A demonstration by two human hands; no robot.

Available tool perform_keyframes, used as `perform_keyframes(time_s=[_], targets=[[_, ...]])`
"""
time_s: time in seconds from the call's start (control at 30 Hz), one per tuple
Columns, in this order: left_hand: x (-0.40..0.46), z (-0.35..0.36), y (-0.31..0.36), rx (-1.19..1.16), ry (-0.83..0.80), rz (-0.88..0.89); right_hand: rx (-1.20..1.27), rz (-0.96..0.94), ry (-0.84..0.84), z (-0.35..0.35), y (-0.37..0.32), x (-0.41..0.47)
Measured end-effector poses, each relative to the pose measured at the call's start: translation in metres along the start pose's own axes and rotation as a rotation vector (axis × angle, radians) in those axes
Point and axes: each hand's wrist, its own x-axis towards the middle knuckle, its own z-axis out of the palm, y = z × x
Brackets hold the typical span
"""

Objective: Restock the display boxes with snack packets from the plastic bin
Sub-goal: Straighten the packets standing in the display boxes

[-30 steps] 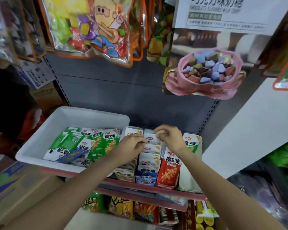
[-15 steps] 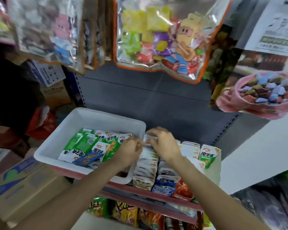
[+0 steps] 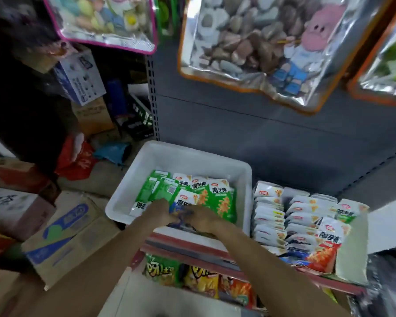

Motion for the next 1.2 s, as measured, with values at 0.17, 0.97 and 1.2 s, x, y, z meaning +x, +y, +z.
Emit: perform_keyframes(time_s=[0.17, 0.97, 1.2], targets=[[0.009, -0.004, -0.006, -0.199, 0.174, 0.071, 0.468, 0.023, 0.129, 0.013, 0.002, 0.013], [-0.028, 0.058, 0.232, -0.110, 0.080, 0.501, 0.832, -0.311, 1.058, -0.148, 0.170, -0.152], [-0.038, 0.077, 0.254, -0.057, 0.156, 0.476, 0.883, -0.301, 0.883, -0.158, 0.211, -0.151]])
